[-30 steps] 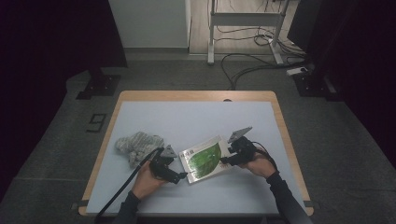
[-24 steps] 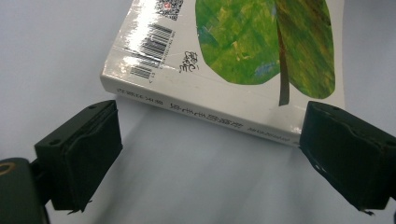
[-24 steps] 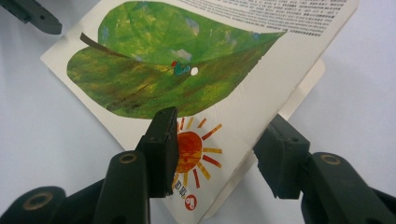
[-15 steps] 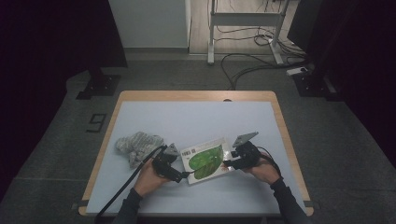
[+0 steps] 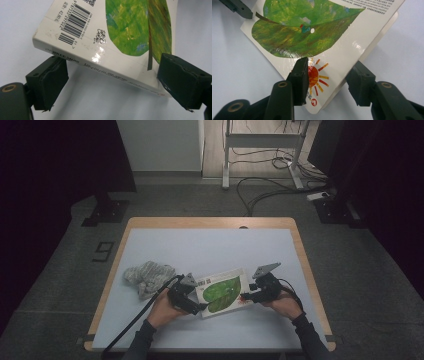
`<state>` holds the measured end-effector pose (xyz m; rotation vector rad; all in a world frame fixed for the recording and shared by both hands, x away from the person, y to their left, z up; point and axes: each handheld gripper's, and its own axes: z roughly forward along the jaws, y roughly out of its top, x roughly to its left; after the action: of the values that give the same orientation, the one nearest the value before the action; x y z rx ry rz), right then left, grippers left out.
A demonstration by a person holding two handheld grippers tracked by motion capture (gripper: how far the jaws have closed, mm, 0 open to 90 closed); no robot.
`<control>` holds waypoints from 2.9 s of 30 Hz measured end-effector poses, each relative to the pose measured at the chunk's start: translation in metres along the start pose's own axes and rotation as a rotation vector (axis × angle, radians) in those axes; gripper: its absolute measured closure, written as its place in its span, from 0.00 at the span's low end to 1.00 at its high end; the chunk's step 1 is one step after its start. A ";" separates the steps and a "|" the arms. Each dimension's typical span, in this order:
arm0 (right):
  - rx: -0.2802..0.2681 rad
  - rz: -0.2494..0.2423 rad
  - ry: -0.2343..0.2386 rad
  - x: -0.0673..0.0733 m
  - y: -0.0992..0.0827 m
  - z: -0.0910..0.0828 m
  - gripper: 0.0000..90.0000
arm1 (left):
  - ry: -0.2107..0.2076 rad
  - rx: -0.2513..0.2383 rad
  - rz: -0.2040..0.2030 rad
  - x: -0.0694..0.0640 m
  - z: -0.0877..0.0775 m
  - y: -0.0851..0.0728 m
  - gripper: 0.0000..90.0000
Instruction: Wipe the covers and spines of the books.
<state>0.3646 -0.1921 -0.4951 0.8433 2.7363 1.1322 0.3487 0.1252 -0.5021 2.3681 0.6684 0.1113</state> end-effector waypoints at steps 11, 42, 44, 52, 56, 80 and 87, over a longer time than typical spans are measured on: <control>0.029 0.036 -0.062 -0.009 0.003 0.005 0.39 | 0.062 -0.011 0.055 -0.008 -0.001 0.008 0.15; -0.049 0.064 -0.106 -0.008 0.031 0.001 0.56 | 0.156 -0.067 0.015 0.010 -0.028 0.026 0.48; -0.053 0.074 -0.100 -0.008 0.032 0.000 0.57 | 0.140 -0.070 0.006 0.012 -0.031 0.027 0.50; -0.070 0.076 -0.097 -0.007 0.038 -0.002 0.63 | 0.113 -0.085 -0.026 0.022 -0.040 0.029 0.59; -0.078 0.072 -0.100 -0.006 0.041 -0.002 0.65 | 0.113 -0.087 -0.033 0.026 -0.046 0.030 0.63; -0.094 0.033 -0.176 -0.003 0.066 0.002 0.70 | 0.196 -0.054 -0.011 0.047 -0.054 0.047 0.66; -0.107 0.044 -0.152 -0.003 0.063 0.001 0.68 | 0.199 -0.040 0.011 0.041 -0.056 0.046 0.66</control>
<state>0.3970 -0.1566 -0.4537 0.9372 2.5236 1.1593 0.3908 0.1482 -0.4340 2.3420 0.7399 0.3655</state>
